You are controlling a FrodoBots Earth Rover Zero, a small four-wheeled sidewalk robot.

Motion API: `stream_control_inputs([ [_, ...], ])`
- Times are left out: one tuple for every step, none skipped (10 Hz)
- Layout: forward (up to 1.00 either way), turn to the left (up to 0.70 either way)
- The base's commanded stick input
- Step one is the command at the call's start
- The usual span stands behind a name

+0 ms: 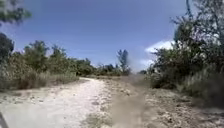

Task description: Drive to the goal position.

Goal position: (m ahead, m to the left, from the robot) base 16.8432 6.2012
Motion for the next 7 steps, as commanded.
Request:
stream_control_inputs([
  [0.45, 0.02],
  [0.45, 0.02],
  [0.45, 0.02],
  [0.45, 0.02],
  [0.45, 0.02],
  [0.45, 0.02],
  [0.45, 0.02],
])
